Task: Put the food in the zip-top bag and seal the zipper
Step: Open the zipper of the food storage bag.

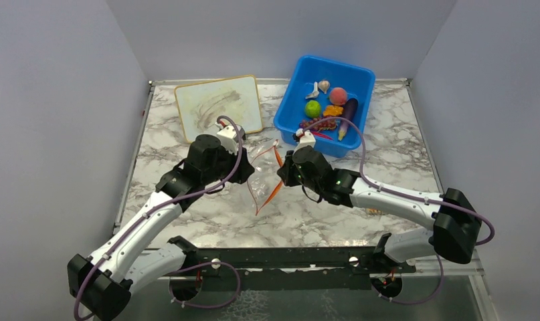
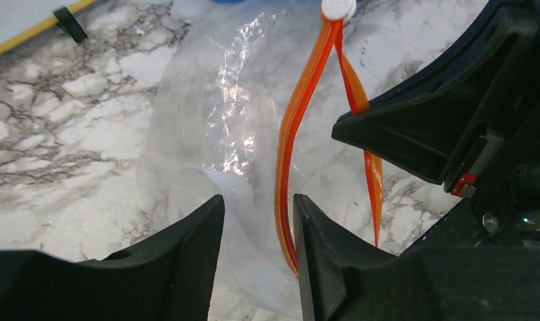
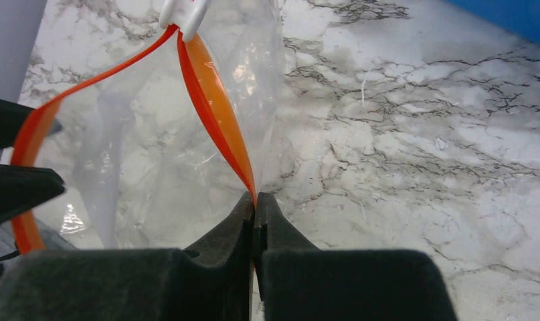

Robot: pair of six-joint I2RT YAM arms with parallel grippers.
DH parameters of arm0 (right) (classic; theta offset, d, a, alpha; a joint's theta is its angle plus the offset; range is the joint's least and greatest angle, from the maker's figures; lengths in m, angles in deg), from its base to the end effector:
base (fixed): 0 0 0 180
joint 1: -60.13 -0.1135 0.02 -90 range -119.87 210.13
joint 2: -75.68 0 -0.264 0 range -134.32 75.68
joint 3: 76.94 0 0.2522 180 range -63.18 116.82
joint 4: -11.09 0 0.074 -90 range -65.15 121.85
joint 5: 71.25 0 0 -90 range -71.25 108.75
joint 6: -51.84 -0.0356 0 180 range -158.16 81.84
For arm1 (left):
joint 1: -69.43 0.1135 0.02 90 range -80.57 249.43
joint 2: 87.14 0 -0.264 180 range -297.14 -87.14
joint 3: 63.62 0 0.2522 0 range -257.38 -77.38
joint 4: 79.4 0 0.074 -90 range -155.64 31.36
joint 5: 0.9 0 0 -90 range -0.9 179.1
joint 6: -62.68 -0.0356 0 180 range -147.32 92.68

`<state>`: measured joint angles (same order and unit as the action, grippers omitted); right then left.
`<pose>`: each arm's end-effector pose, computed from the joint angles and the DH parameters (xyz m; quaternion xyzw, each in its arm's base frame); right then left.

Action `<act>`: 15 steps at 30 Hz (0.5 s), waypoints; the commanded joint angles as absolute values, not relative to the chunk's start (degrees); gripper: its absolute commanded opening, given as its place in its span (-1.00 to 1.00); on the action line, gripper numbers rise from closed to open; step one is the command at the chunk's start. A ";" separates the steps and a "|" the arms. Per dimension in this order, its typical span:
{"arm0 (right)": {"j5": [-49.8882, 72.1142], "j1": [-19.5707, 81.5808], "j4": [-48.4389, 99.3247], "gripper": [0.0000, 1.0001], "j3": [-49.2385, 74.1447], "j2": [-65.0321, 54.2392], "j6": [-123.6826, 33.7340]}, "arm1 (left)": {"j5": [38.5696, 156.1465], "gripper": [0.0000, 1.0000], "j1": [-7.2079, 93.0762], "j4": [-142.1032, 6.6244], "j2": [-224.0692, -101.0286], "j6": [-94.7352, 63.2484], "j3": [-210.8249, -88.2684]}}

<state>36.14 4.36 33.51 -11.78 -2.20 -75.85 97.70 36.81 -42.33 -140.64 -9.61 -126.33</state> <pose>0.1769 0.2411 0.2539 -0.0691 0.8774 0.2396 0.4098 0.1727 -0.1169 0.3151 0.1492 0.8419 -0.2770 0.4385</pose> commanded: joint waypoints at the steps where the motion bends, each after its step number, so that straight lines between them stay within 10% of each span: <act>1: 34.19 4.68 29.59 -0.98 -11.95 -0.25 -78.86 | 103.52 -0.07 37.09 -43.58 -141.03 -8.59 -123.79; 6: 34.39 4.68 29.33 -0.98 -12.23 -0.34 -80.61 | 106.84 -0.06 37.02 -43.59 -142.78 -9.18 -123.61; 15: 36.52 4.72 32.05 -0.98 -13.67 0.04 -79.58 | 95.89 -1.00 37.09 -42.15 -138.28 -10.04 -124.47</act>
